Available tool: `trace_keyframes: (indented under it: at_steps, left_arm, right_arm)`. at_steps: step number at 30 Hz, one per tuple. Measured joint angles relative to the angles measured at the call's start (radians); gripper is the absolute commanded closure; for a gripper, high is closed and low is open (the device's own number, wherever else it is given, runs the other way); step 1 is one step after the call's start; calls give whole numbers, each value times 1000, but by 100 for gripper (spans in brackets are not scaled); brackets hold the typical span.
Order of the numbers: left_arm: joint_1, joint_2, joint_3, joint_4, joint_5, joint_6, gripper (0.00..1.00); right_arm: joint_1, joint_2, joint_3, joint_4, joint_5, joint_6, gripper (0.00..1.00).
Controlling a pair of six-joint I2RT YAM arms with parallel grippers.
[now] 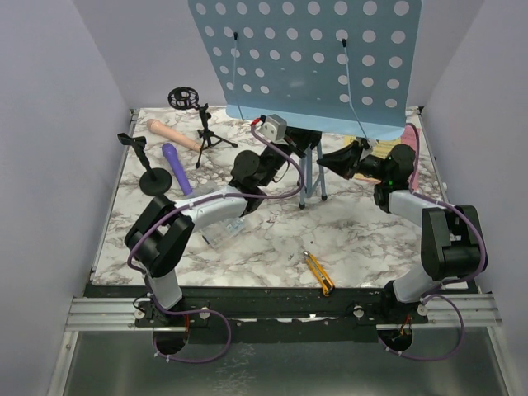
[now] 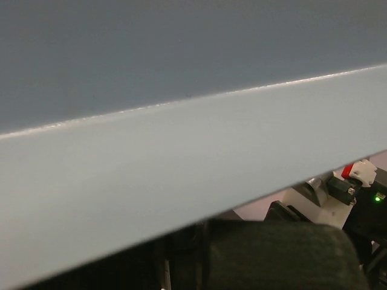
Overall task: Pack up the instrument practice props
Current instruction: Place the music stand at the center of the board.
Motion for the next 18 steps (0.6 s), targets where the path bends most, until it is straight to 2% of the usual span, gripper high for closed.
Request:
trace_keyframes:
  at_steps: [6,9,13,18]
  left_arm:
    - [4,2,31,-50,-1,25,100]
    - [5,2,52,-93,-6,34,100]
    - [6,1,71,-137,-8,52,100]
    - [5,-19,75,-190,-8,71,100]
  right_arm:
    - [0,-1,5,-48,-10,-2,48]
    - [-1,-1,1,-83,-22,6,33]
    - [0,-11,-7,-110,-32,14,21]
    - [-1,-70,-7,-172,-52,3,15]
